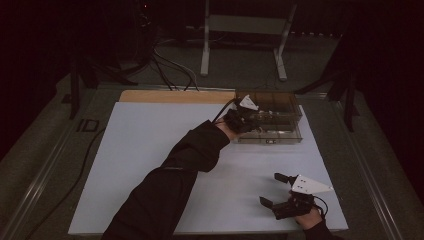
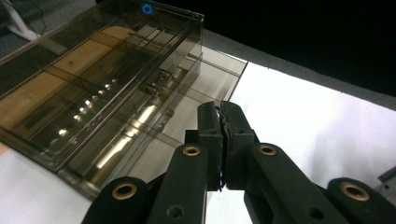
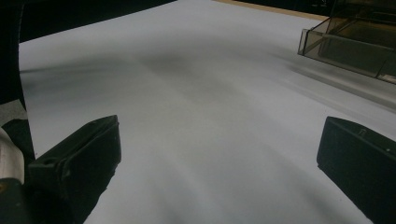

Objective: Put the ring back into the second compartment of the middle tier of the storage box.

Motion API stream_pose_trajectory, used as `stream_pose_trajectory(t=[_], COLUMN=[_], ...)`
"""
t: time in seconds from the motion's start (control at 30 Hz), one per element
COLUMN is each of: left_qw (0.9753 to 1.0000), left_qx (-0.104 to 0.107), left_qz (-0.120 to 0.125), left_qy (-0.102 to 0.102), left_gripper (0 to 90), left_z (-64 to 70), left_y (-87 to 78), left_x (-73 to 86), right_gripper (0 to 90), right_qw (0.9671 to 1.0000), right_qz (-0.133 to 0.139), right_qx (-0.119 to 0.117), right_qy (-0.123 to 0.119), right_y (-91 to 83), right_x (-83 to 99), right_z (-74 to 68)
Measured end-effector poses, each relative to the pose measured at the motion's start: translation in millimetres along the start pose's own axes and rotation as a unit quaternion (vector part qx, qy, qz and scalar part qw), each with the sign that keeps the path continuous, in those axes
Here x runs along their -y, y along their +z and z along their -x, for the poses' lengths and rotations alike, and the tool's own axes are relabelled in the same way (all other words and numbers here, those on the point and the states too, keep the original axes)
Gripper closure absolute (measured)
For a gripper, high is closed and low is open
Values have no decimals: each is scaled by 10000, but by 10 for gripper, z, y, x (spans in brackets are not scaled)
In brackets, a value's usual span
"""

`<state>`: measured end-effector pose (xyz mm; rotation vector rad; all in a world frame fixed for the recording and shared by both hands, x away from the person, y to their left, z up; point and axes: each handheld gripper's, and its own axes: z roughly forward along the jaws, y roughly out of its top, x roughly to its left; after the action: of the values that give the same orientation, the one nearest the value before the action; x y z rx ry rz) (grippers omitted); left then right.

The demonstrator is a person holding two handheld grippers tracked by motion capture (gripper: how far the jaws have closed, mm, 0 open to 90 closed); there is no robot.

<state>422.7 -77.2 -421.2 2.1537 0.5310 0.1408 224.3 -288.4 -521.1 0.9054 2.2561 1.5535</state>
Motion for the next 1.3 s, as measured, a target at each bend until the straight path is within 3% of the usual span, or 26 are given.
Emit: stream_pose_trajectory(t=[0.37, 0.53, 0.67, 0.73, 0.83, 0.93, 1.03, 1.13, 1.3], left_qw=[10000, 9999, 9997, 9995, 9996, 9998, 9996, 9995, 9990], left_qx=[-6, -141, -246, -293, -267, -99, -22, 84, 71], left_qz=[-17, -71, -63, -95, -19, 2, 160, 229, 370], left_qy=[-46, 65, -38, 12, -67, -187, -242, -187, -220], left_gripper=[900, 900, 900, 900, 896, 810, 645, 574, 463], left_z=[-5, -9, -49, -64, -91, -130, -138, -115, -79], left_y=[207, 308, 370, 398, 442, 451, 398, 326, 206], left_x=[-70, -124, -157, -169, -189, -222, -244, -261, -273], right_gripper=[0, 0, 0, 0, 0, 0, 0, 0, 0], right_qw=[10000, 10000, 10000, 10000, 10000, 10000, 10000, 10000, 10000], right_qz=[-12, 2, 18, 10, 7, 5, 5, 6, -4], right_qx=[-23, -28, -36, -33, -36, -37, -44, -44, -38], right_qy=[-19, 6, 3, 10, 18, 22, 30, 31, 11], right_y=[2, -6, -11, -13, -14, -14, -16, -17, -13], right_x=[1, -1, 1, 3, 5, 6, 8, 10, 7], right_z=[-6, -5, -2, -2, 0, 2, 1, 4, -3])
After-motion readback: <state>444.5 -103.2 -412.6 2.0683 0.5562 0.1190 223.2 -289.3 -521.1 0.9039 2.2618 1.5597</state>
